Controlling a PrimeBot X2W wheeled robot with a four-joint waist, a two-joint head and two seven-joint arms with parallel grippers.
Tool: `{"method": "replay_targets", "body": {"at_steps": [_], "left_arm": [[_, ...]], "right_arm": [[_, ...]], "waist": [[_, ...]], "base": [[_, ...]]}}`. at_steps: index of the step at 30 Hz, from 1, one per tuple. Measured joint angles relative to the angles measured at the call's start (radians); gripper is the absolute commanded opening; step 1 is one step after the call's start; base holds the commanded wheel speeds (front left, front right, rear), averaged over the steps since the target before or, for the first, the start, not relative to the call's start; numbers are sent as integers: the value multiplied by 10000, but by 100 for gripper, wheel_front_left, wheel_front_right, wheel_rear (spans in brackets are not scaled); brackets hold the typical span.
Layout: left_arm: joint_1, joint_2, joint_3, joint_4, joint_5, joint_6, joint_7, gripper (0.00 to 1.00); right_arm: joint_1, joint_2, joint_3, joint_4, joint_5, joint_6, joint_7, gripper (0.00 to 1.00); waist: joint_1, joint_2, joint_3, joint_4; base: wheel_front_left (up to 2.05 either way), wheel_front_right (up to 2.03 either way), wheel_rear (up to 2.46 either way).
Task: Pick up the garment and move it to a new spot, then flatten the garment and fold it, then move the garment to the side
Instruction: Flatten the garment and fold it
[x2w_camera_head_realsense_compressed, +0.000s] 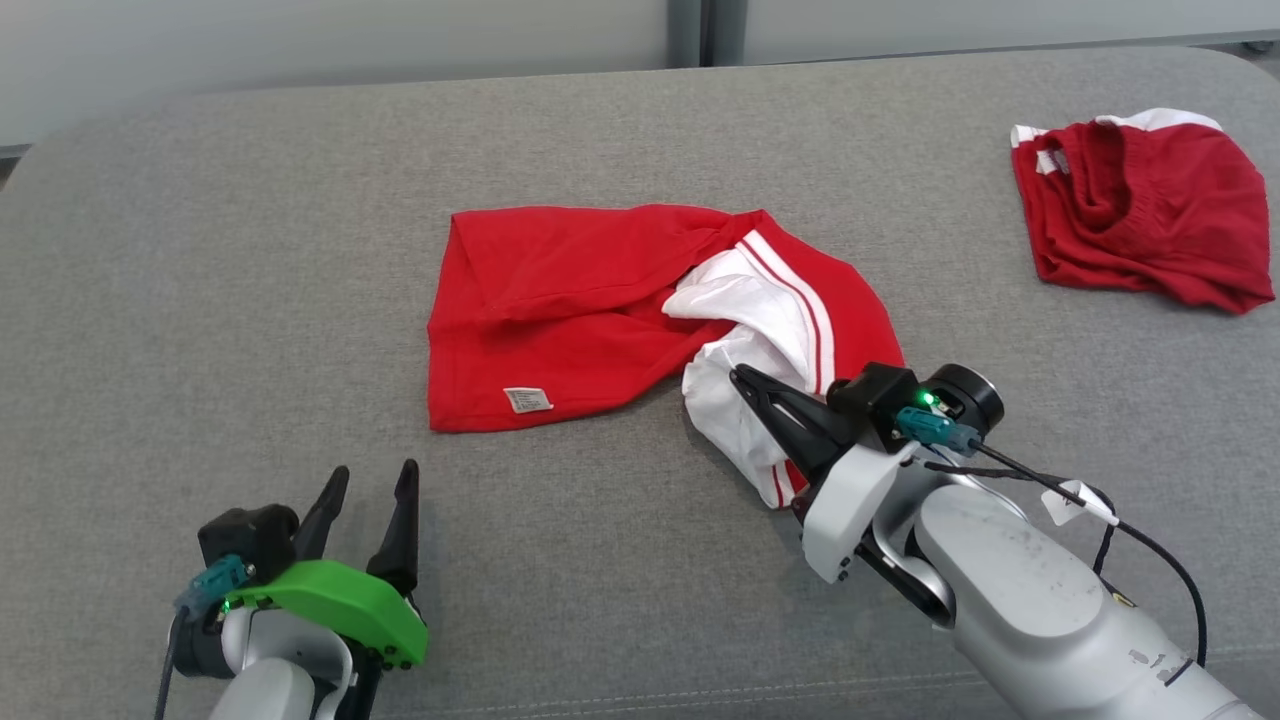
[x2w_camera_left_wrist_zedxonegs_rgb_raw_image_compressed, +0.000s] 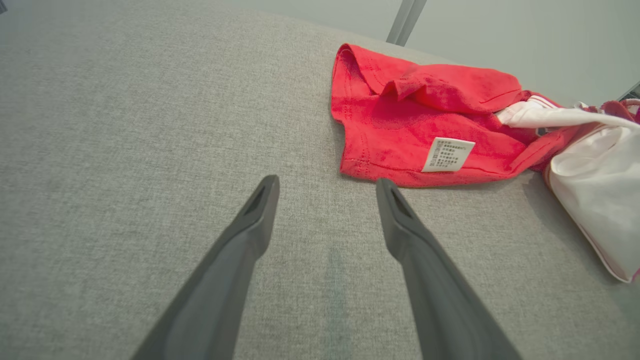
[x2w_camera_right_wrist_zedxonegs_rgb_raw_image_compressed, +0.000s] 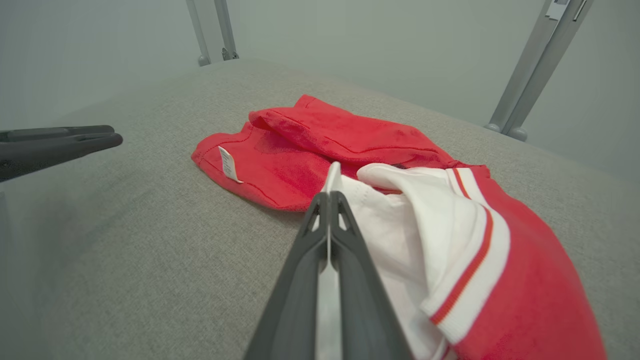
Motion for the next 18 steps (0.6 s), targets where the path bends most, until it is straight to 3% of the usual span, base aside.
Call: {"method": "replay_targets", "body": {"at_steps": [10,18], "left_arm": [[-1284,182,61,1168,-199,-383,560,100],[-1790,190,86,2000,-209,-437,650,100]], "right_arm": [[19,-301,-872,-1072,217,-13,-171,0],[70,-433,-1526,-2320,226,-17,-171,0]], "waist": [[0,0,306,-1099],[0,0,648,-1680]], "base": [[0,0,0],[0,0,0]]}}
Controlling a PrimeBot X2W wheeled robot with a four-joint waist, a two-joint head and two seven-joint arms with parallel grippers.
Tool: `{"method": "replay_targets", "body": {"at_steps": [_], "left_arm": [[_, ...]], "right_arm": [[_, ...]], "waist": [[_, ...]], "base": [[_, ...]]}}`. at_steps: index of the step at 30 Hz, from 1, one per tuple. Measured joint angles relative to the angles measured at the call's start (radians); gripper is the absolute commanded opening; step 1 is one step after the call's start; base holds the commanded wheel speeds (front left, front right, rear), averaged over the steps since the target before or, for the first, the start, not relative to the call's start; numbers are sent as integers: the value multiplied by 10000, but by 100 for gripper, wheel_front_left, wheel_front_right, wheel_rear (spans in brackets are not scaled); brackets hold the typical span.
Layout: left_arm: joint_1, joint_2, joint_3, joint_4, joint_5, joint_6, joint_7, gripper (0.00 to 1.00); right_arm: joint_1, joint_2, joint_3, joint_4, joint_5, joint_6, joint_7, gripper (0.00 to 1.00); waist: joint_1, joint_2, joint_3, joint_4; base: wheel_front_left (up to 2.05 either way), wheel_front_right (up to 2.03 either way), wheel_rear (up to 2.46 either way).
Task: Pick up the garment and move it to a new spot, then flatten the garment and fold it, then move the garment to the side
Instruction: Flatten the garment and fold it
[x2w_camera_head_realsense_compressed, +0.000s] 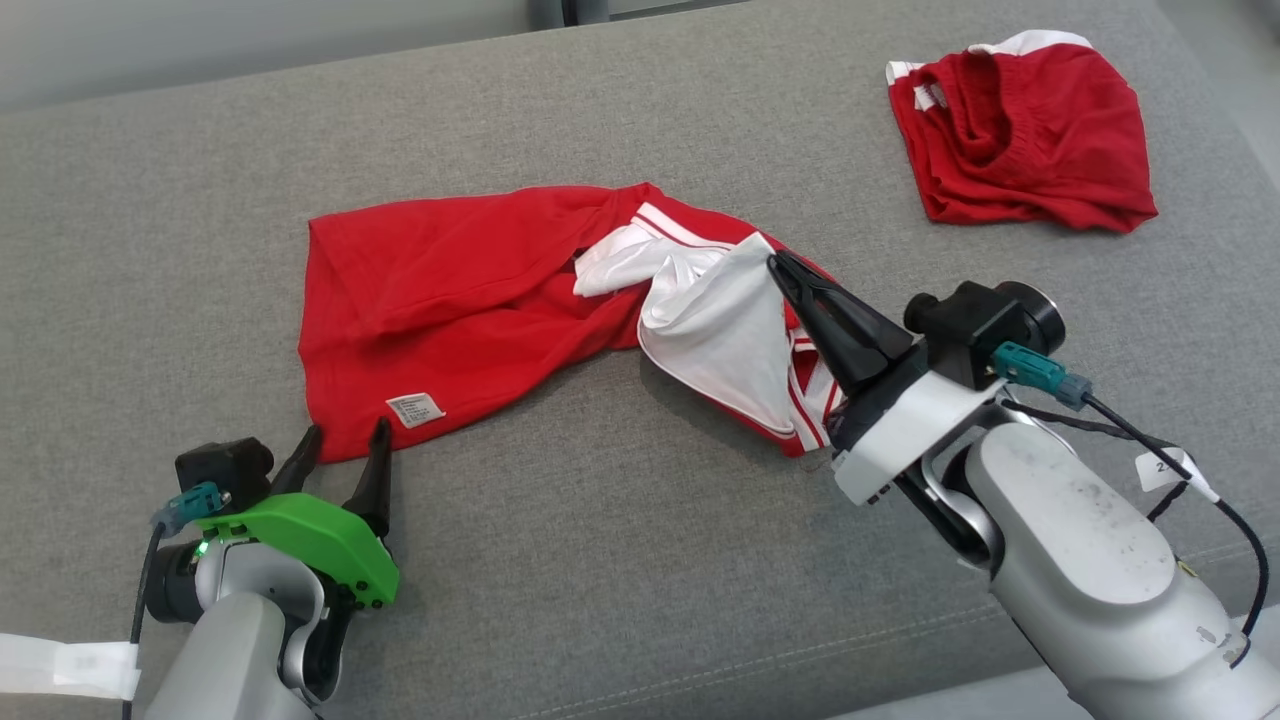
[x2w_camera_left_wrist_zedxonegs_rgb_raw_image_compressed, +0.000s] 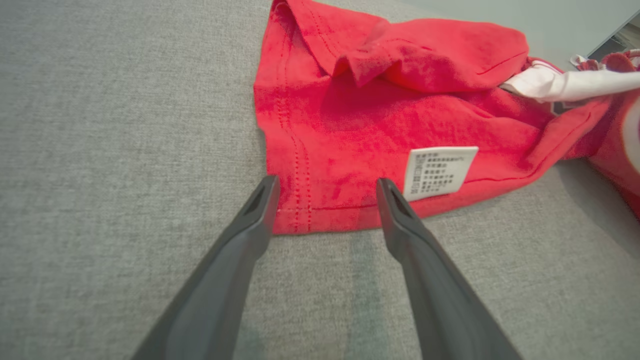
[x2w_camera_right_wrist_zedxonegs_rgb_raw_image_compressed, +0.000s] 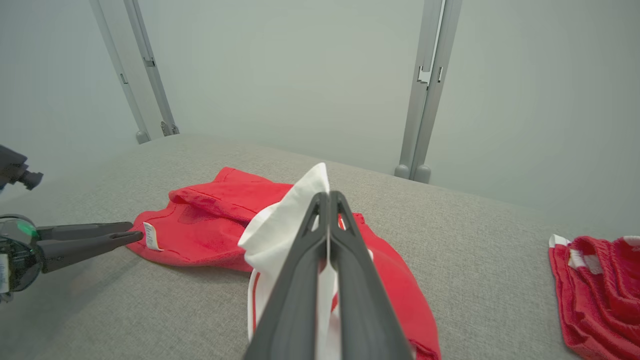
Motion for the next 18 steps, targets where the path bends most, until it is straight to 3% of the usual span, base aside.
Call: {"method": "replay_targets", "body": {"at_steps": [13,16,17,18], "left_arm": [[-528,-2,270,1080,-84,100,-38,100],[-617,-31,94,1256,-88,-82,50,100],[-644,-35,17,1287,-88,-144,58,91],[-670,-35,-42,1319,-88,-169,63,64]], "right_arm": [[676,-297,-625,-805,-19,-17,-2,0],[892,-314,-700,-922,-25,-17,0,0],[958,-320,-731,-961,-27,-17,0,0],[1001,-326,-757,-986,-31,-15,0,0]], "waist": [[0,0,163,-117],[0,0,152,-69],[0,0,150,-52],[0,0,150,-34]], "base": [[0,0,0],[0,0,0],[0,0,0],[0,0,0]]}}
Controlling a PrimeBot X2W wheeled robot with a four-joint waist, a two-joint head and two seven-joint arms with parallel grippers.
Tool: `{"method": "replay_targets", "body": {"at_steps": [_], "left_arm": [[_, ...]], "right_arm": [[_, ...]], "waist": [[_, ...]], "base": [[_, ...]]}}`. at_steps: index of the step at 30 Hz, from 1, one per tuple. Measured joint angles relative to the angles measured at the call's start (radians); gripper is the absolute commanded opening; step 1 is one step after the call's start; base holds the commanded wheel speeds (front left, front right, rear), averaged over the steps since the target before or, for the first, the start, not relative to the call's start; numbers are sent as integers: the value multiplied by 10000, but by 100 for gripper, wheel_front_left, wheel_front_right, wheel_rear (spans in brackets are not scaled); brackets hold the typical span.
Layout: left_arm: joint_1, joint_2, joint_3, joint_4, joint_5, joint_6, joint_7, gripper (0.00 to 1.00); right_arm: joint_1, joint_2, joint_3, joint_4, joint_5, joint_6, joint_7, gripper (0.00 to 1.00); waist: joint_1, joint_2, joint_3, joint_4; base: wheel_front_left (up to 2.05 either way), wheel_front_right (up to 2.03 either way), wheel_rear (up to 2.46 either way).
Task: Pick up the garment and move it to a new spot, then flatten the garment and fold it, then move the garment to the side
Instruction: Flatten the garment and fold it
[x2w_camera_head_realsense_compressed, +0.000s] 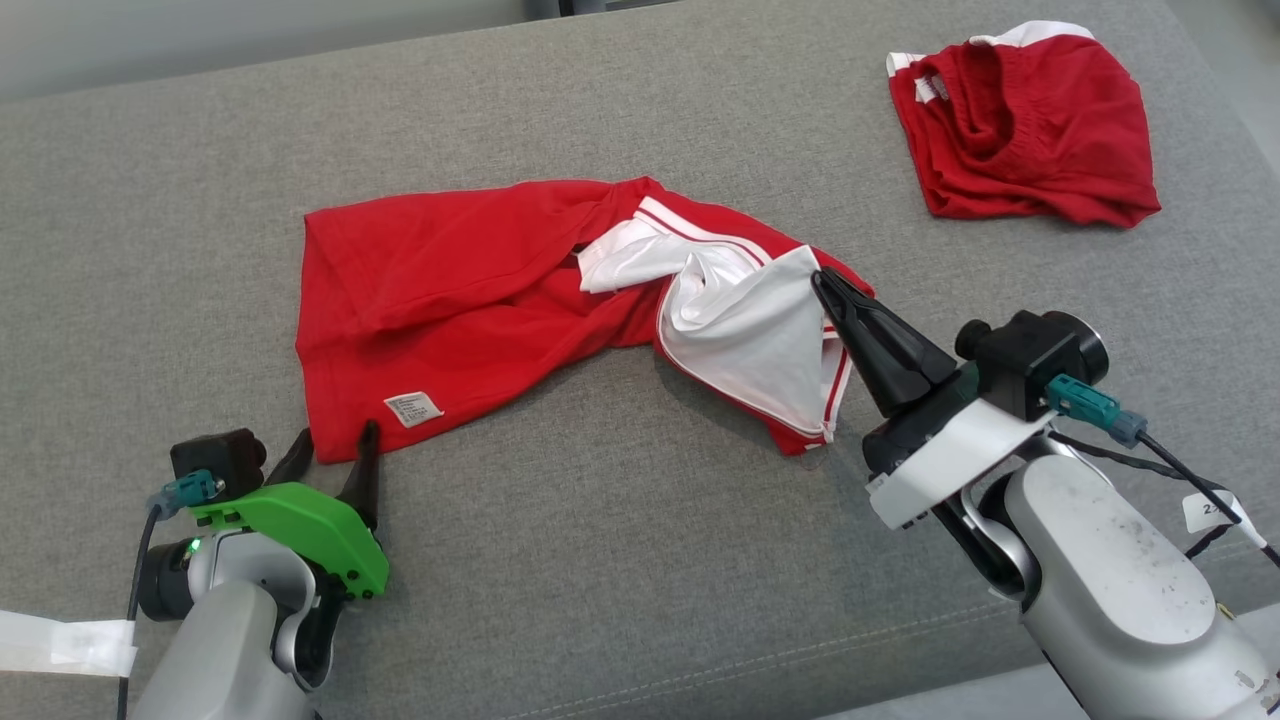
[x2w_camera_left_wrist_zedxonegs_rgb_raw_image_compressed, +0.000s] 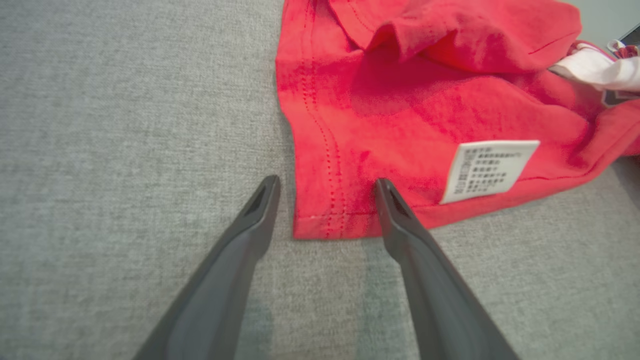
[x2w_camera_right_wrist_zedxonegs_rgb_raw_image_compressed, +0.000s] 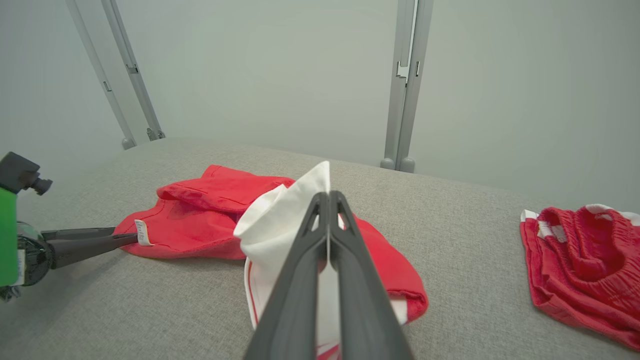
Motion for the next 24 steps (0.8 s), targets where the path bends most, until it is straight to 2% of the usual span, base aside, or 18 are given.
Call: {"method": "replay_targets", "body": {"at_steps": [1,2,7,11,17,24], "left_arm": [[-32,-10,-31,35,0,-8,23,29],[-58,-12,-42,54,0,-15,21,0],[-156,-61,-86,249,0,-169,6,0],[-173,-71,-59,192,0,-213,-403,0],[-476,-27,98,-458,0,-270,-1045,0],[-539,105,445,-1404,-173,-345,-1225,0]], "right_arm": [[13,-13,-27,-19,0,0,-2,0],[16,-29,-63,-59,-2,0,-2,0],[22,-111,-454,-433,-21,-2,-2,0],[59,-79,-1049,-754,19,-88,-2,0],[439,-121,-2197,-1135,476,-188,-2,0],[653,-192,-3559,-1778,765,-276,-2,0]], "waist": [[0,0,0,18],[0,0,0,35],[0,0,-14,103],[0,0,-121,145],[0,0,-387,302],[0,0,-737,583]], "base": [[0,0,0],[0,0,0],[0,0,0],[0,0,0],[0,0,0],[0,0,0]]}}
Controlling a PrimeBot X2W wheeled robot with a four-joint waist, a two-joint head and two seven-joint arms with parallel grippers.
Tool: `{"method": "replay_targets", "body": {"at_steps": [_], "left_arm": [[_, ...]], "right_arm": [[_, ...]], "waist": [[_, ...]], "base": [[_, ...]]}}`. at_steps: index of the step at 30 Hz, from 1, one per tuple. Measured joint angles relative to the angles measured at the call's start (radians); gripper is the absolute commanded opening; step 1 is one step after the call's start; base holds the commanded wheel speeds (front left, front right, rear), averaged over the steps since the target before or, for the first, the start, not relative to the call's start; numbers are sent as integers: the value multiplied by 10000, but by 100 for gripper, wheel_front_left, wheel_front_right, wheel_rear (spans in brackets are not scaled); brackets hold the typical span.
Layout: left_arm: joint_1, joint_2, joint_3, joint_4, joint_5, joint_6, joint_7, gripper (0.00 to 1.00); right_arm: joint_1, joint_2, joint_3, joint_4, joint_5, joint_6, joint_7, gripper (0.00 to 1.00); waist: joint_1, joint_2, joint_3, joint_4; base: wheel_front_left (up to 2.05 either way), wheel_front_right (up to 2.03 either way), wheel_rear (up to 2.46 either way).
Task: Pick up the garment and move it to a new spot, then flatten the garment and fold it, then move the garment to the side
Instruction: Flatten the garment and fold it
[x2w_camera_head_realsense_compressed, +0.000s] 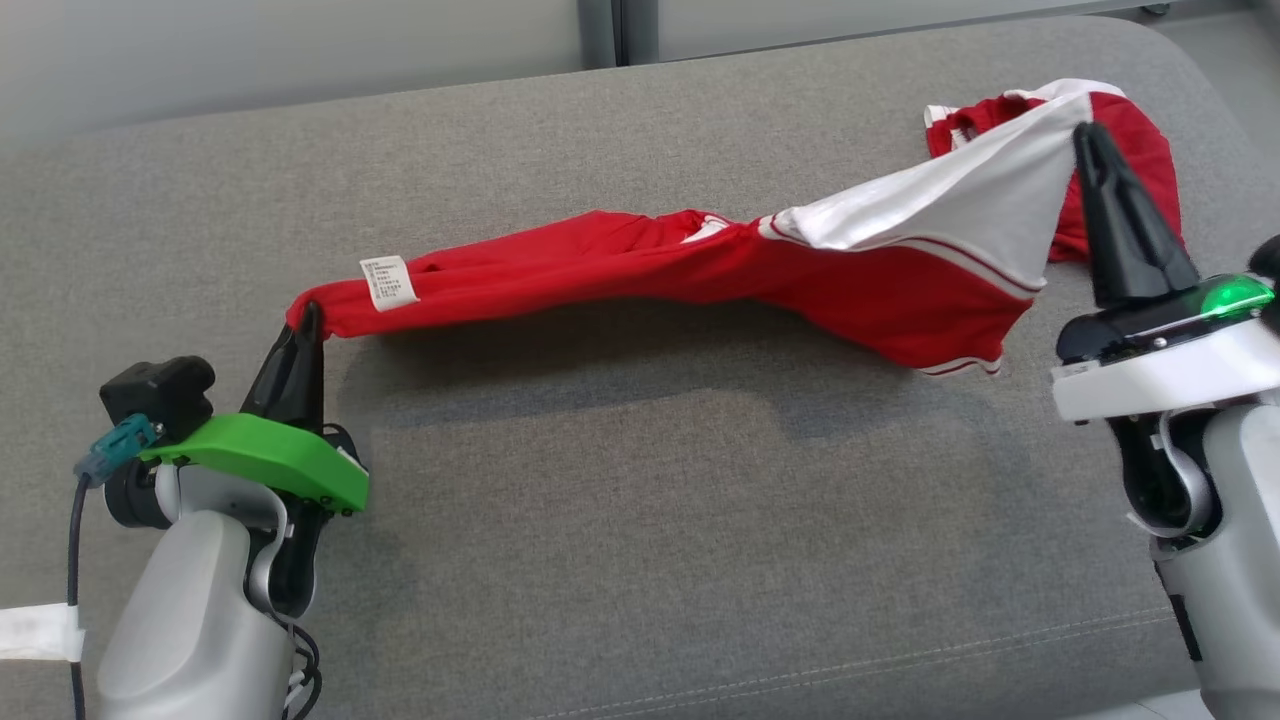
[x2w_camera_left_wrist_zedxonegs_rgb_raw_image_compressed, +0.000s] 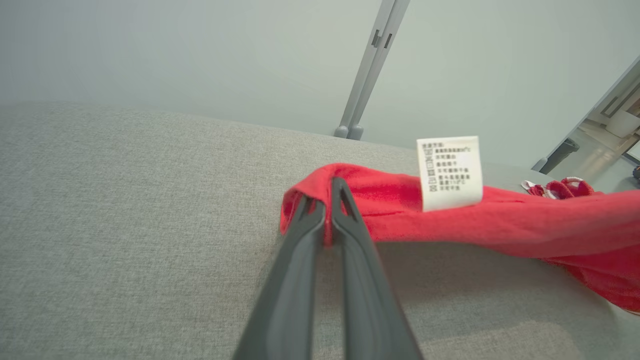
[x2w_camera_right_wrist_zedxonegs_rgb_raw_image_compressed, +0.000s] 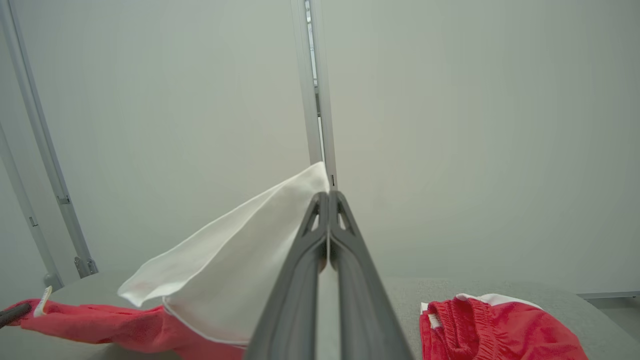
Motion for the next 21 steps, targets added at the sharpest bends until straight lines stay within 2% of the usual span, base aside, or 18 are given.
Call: {"method": "replay_targets", "body": {"at_steps": [2,5,9,13,17,21], "left_arm": [[42,-12,54,-211,-222,-13,2,0],[414,-15,-71,-380,-355,-48,63,0],[1094,81,-410,-520,-359,-98,704,0],[1807,512,-621,-888,-560,-104,1457,0],[2005,865,-955,-1486,-984,-184,2562,0],[2090,1212,-1358,-2102,-1417,-192,3787,0]], "right_arm": [[112,-2,-431,-293,290,6,0,0],[683,-188,-506,-405,510,82,0,0],[1778,-508,54,-140,920,211,0,0],[2943,-685,380,117,1891,297,21,0],[3221,-1097,993,-46,2765,305,581,0],[3147,-1755,2270,-654,3684,305,1404,0]], "waist": [[0,0,-95,74],[0,0,-215,189],[0,0,-250,296],[0,0,-118,318],[0,0,102,276],[0,0,413,204]], "base": [[0,0,0],[0,0,0],[0,0,0],[0,0,0],[0,0,0],[0,0,0]]}}
